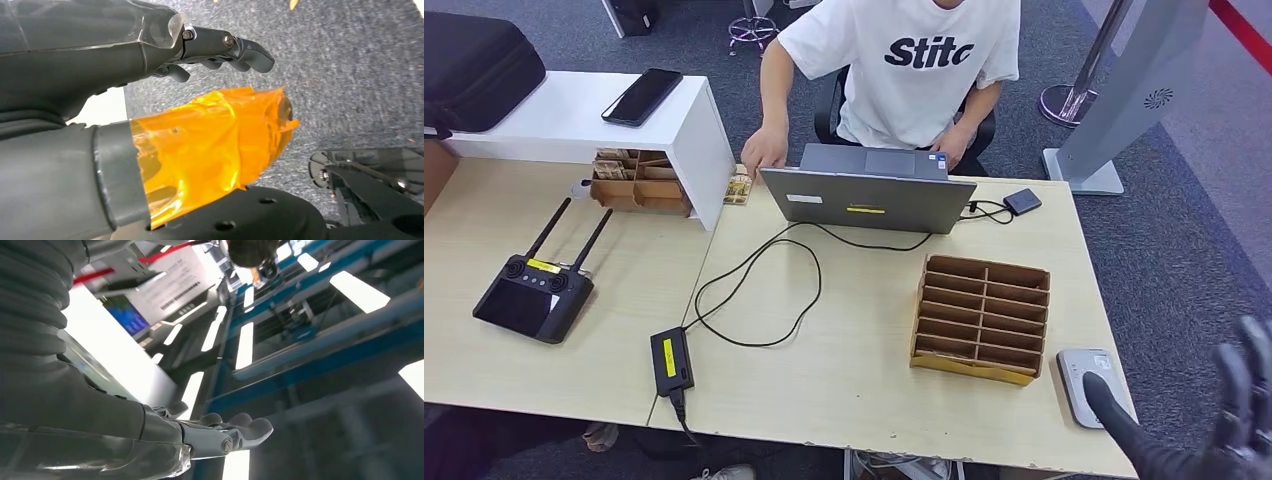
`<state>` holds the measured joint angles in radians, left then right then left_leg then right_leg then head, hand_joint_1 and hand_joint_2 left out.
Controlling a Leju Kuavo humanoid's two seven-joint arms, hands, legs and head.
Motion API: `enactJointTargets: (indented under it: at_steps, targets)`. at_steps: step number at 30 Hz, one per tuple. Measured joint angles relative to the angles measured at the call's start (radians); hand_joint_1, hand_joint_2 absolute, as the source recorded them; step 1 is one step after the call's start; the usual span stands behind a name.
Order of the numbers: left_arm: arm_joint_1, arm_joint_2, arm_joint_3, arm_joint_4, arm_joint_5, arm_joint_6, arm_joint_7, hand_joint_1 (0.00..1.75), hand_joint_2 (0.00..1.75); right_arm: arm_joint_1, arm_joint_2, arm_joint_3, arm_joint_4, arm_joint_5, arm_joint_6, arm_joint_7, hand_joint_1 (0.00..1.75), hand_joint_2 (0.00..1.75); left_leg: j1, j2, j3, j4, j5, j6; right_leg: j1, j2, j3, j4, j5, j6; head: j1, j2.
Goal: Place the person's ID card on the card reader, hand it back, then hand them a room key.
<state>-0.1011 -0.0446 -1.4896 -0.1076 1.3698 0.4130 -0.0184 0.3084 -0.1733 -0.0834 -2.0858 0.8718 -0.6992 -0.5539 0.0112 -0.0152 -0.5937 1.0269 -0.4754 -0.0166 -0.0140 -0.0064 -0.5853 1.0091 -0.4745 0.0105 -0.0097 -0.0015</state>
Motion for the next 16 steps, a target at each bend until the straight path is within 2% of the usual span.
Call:
enactJointTargets:
  at_steps: [2, 5, 9, 16]
  targets:
    - [0.003, -0.001, 0.004, 0.000, 0.008, 0.006, 0.003, 0.00, 0.00, 0.064, 0.076, -0.037, -0.045, -0.128, 0.000, -0.047, 0.00, 1.75, 0.000, 0.002, 0.001, 0.000, -0.001, -0.001, 0.000, 0.001, 0.000, 0.000, -0.001, -0.001, 0.000, 0.000]
    - [0.005, -0.004, 0.011, 0.000, 0.018, 0.015, 0.003, 0.00, 0.00, 0.132, 0.161, -0.069, -0.088, -0.310, 0.019, -0.077, 0.00, 1.75, 0.000, 0.003, 0.001, 0.000, -0.001, -0.001, 0.000, 0.003, 0.000, 0.000, -0.001, -0.001, 0.000, 0.000]
    - [0.006, -0.009, 0.018, 0.000, 0.029, 0.026, -0.005, 0.00, 0.00, 0.172, 0.260, -0.115, -0.103, -0.642, 0.144, -0.112, 0.00, 1.75, 0.000, 0.004, 0.002, 0.000, -0.001, -0.001, 0.000, 0.003, 0.001, 0.000, -0.001, -0.001, 0.000, 0.000]
    - [0.006, -0.009, 0.021, 0.000, 0.029, 0.029, -0.029, 0.00, 0.00, 0.174, 0.371, -0.197, -0.103, -0.808, 0.255, -0.137, 0.00, 1.75, 0.000, 0.004, 0.004, 0.000, -0.001, -0.001, 0.000, 0.004, 0.002, 0.000, -0.001, -0.001, 0.000, 0.000]
